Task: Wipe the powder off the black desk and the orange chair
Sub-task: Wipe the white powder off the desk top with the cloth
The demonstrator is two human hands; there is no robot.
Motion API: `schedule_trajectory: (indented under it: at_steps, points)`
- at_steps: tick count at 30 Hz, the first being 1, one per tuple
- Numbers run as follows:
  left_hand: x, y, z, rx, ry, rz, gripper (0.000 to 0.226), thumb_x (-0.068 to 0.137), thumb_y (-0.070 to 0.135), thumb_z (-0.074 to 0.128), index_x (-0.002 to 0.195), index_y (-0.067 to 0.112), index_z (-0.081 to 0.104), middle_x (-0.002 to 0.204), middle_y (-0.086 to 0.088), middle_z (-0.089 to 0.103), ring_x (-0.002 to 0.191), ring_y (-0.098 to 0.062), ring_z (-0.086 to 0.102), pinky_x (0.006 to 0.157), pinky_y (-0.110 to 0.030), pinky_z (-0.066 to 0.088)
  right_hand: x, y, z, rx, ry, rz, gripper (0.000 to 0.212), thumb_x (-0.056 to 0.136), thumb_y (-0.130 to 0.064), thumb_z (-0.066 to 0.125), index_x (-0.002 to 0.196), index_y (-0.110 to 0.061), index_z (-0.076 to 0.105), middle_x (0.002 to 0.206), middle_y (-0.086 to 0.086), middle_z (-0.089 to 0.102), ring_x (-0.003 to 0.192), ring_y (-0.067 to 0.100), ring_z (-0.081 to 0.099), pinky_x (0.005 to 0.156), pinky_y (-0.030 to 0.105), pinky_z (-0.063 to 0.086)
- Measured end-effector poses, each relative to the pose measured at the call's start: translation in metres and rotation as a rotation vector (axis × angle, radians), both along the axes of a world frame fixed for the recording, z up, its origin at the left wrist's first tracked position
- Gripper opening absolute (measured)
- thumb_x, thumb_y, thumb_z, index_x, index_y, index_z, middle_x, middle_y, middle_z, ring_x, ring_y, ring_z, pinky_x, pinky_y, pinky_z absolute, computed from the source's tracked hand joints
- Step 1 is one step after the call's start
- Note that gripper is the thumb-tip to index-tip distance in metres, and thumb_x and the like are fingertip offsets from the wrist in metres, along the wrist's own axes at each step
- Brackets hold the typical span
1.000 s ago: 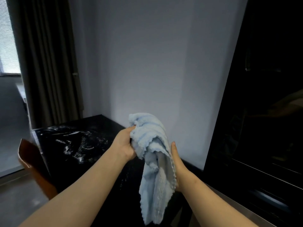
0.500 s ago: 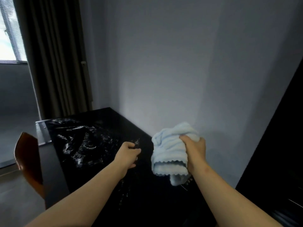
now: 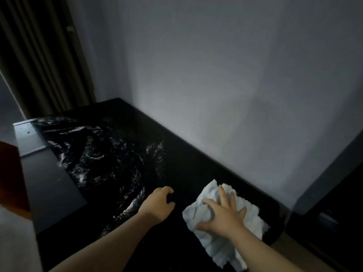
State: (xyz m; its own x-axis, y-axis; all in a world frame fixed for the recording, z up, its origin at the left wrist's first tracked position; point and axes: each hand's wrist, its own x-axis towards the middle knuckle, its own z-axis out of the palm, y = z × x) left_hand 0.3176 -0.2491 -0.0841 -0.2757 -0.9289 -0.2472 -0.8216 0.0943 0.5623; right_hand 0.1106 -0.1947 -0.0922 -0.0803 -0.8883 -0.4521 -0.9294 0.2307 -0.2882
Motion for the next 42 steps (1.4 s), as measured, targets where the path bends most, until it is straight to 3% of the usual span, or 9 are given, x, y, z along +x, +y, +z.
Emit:
schedule_trajectory:
  at_steps: [3,9,13,19,27,30,34,38,42]
  points:
    - [-0.006,-0.009,-0.020,-0.009,-0.095,-0.133,0.054,0.092,0.032,0.053,0.142,0.025,0.034,0.144,0.004,0.035,0.130,-0.015,0.038,0.106,-0.032,0.036,0.005,0.006,-0.021,0.081,-0.043,-0.060,0.078,0.064,-0.071,0.061,0.132,-0.054,0.028,0.155,-0.007,-0.022,0.143,0.032,-0.012,0.109,0.064,0.009]
    - [-0.027,-0.025,-0.049,-0.068,-0.307,-0.309,0.064,0.093,0.039,0.047,0.149,0.029,0.017,0.158,0.001,0.011,0.147,-0.021,0.002,0.118,-0.041,0.014,0.002,0.001,-0.031,-0.375,0.088,-0.169,0.038,0.079,-0.046,0.053,0.112,-0.027,0.052,0.114,-0.003,0.057,0.107,0.024,0.053,0.089,0.037,0.041]
    - [-0.049,-0.043,-0.056,-0.064,-0.358,-0.351,0.073,0.091,0.049,0.048,0.149,0.035,0.006,0.159,0.001,-0.001,0.146,-0.026,-0.006,0.116,-0.050,0.006,-0.056,-0.027,-0.023,-0.667,0.366,-0.467,0.040,0.079,-0.046,0.043,0.117,-0.032,0.043,0.110,0.004,0.061,0.097,0.031,0.058,0.081,0.041,0.047]
    - [-0.074,-0.053,-0.071,0.114,-0.405,-0.320,0.097,0.075,0.072,0.051,0.149,0.035,0.000,0.158,-0.002,-0.012,0.143,-0.035,-0.016,0.111,-0.061,0.002,-0.118,-0.051,-0.060,-0.140,-0.034,-0.477,0.088,0.071,-0.048,0.067,0.145,-0.041,0.019,0.157,-0.004,0.005,0.142,0.031,0.015,0.109,0.048,0.030]
    - [-0.072,-0.041,-0.077,0.008,-0.402,-0.277,0.096,0.076,0.072,0.050,0.149,0.036,-0.001,0.158,-0.001,-0.012,0.143,-0.035,-0.018,0.112,-0.060,-0.001,-0.070,-0.006,-0.069,-0.587,0.248,-0.371,0.032,0.069,-0.050,0.047,0.092,-0.032,0.058,0.090,-0.008,0.063,0.089,0.022,0.060,0.075,0.038,0.047]
    - [-0.069,-0.036,-0.082,-0.043,-0.419,-0.298,0.090,0.080,0.074,0.040,0.149,0.035,-0.003,0.158,-0.001,-0.012,0.143,-0.034,-0.019,0.112,-0.059,-0.003,-0.070,0.010,-0.077,-0.535,0.251,-0.212,0.040,0.070,-0.048,0.051,0.108,-0.037,0.053,0.101,-0.008,0.064,0.098,0.023,0.059,0.081,0.042,0.046]
    - [-0.064,-0.027,-0.087,-0.080,-0.427,-0.325,0.079,0.088,0.068,0.030,0.149,0.033,-0.004,0.159,0.000,-0.012,0.144,-0.032,-0.017,0.114,-0.055,-0.002,-0.122,-0.056,-0.066,-0.368,-0.043,-0.521,0.063,0.088,-0.028,0.055,0.145,-0.028,0.029,0.140,0.009,0.045,0.126,0.030,0.045,0.105,0.046,0.038]
    - [-0.060,-0.016,-0.088,-0.120,-0.416,-0.329,0.072,0.092,0.062,0.028,0.150,0.032,-0.003,0.159,-0.001,-0.009,0.144,-0.030,-0.015,0.115,-0.052,-0.003,-0.102,-0.038,-0.071,-0.524,0.109,-0.416,0.024,0.085,-0.031,0.047,0.105,-0.025,0.058,0.108,0.008,0.062,0.102,0.031,0.058,0.088,0.043,0.046]
    - [-0.064,-0.014,-0.082,-0.116,-0.406,-0.312,0.070,0.094,0.058,0.030,0.150,0.030,0.000,0.159,-0.001,-0.007,0.145,-0.030,-0.014,0.115,-0.052,-0.002,-0.063,0.032,-0.076,-0.604,0.214,-0.181,0.037,0.062,-0.048,0.058,0.097,-0.035,0.053,0.097,-0.006,0.064,0.092,0.028,0.058,0.075,0.044,0.048]
